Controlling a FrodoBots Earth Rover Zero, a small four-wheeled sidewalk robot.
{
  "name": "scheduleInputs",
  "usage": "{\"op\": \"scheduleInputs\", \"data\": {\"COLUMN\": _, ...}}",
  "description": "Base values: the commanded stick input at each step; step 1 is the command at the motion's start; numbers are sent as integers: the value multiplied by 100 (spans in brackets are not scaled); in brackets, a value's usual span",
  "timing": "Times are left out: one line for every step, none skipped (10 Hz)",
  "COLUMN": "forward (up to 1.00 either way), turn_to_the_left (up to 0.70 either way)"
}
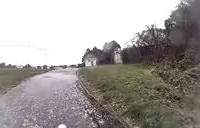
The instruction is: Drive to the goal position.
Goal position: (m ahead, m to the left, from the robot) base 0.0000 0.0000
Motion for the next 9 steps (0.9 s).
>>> {"op": "scheduleInputs", "data": {"forward": -85, "turn_to_the_left": -27}}
{"op": "scheduleInputs", "data": {"forward": -71, "turn_to_the_left": -23}}
{"op": "scheduleInputs", "data": {"forward": -44, "turn_to_the_left": -14}}
{"op": "scheduleInputs", "data": {"forward": -18, "turn_to_the_left": -6}}
{"op": "scheduleInputs", "data": {"forward": -7, "turn_to_the_left": 0}}
{"op": "scheduleInputs", "data": {"forward": -29, "turn_to_the_left": 0}}
{"op": "scheduleInputs", "data": {"forward": -51, "turn_to_the_left": 0}}
{"op": "scheduleInputs", "data": {"forward": -73, "turn_to_the_left": 0}}
{"op": "scheduleInputs", "data": {"forward": -85, "turn_to_the_left": -3}}
